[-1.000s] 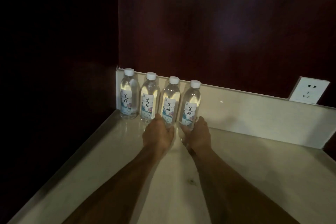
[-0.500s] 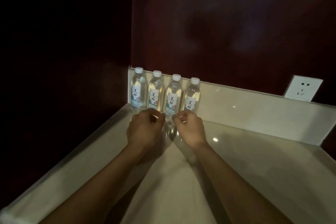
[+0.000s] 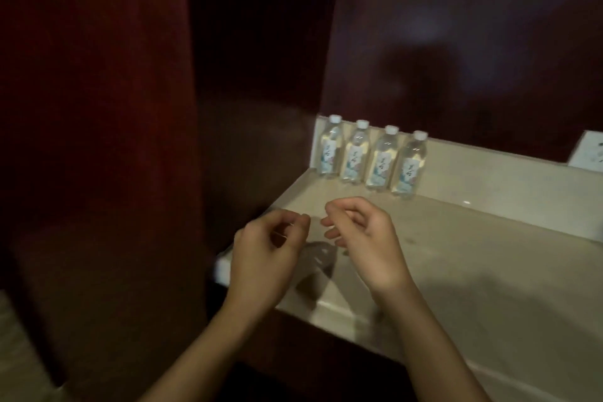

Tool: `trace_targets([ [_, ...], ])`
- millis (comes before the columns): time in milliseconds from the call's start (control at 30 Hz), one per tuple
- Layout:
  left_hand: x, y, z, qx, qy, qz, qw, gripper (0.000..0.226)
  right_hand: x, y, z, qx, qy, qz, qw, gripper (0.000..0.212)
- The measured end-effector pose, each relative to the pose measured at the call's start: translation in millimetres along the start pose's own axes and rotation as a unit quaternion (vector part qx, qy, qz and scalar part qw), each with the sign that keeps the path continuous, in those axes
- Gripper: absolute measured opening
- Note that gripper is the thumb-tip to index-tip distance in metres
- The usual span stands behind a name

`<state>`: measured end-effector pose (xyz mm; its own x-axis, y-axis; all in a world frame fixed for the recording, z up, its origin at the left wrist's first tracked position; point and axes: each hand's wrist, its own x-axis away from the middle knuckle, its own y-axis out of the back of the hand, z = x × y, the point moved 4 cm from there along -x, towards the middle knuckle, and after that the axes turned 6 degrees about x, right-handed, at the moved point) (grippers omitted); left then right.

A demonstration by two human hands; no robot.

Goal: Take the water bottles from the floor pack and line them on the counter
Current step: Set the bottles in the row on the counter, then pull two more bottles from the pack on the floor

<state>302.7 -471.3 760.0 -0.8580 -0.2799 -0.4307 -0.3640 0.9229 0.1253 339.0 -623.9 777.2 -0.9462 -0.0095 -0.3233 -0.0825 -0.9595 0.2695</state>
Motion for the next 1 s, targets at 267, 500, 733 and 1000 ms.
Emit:
trace_targets([
  [267, 102, 177, 15, -0.06, 0.005, -0.093, 0.994, 0.02, 124, -129, 32, -0.078, -0.016, 0.096, 0.992, 0.008],
  [500, 189, 313, 81, -0.093, 0.121, -0.233, 0.96, 0.032, 213, -258, 22, -0.072, -0.078, 0.283, 0.953, 0.009],
  [733, 252, 378, 142, -0.075, 0.243, -0.318, 0.913, 0.02, 255, -351, -20, -0.037, -0.132, 0.425, 0.895, 0.007],
  [1000, 272, 425, 230, -0.083, 0.376, -0.365, 0.847, 0.017, 274, -465, -90, -0.007, -0.206, 0.535, 0.819, 0.01],
])
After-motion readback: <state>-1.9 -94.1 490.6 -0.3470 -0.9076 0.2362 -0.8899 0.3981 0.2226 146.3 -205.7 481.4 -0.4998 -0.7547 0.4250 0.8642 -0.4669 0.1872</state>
